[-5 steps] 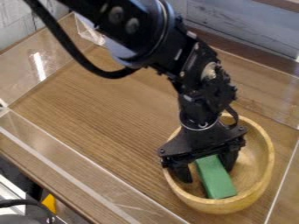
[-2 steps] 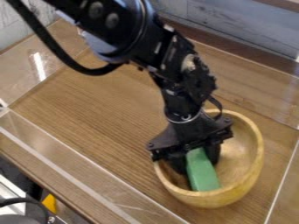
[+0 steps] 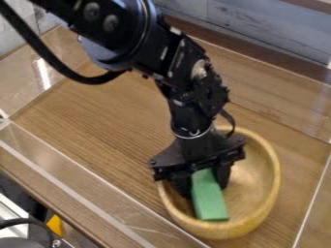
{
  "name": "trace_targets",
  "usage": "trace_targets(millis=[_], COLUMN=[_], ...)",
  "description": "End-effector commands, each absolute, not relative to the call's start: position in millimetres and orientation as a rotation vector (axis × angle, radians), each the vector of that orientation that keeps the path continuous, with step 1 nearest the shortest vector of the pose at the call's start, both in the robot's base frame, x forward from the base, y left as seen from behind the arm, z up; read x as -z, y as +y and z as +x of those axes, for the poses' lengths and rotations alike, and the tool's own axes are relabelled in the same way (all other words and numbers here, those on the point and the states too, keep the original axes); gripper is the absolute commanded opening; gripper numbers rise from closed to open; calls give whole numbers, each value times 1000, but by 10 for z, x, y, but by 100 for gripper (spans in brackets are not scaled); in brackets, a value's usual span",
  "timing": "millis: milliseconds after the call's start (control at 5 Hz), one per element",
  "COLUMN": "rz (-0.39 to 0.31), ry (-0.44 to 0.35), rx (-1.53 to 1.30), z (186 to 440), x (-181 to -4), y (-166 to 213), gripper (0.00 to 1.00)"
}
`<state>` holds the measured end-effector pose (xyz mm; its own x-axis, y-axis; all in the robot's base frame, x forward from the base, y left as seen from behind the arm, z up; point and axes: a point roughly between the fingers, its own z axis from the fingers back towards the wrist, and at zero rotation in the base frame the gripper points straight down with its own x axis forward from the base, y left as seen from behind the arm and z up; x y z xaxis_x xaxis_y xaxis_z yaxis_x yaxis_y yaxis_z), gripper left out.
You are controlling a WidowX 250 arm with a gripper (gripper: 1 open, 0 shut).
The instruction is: Remove the green block from inside the brown bowl and put it on the table
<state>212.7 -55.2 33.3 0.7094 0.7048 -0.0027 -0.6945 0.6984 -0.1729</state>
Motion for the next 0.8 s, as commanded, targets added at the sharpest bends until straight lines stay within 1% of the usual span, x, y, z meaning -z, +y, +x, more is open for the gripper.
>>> trace_targets(millis=[0, 400, 600], rz=[-179, -181, -187], ry=[-93, -94, -93], rx=[-766, -740, -698], z=[2132, 2181, 2186], x=[-480, -636, -656], y=[-571, -280, -459], gripper=[0, 0, 0])
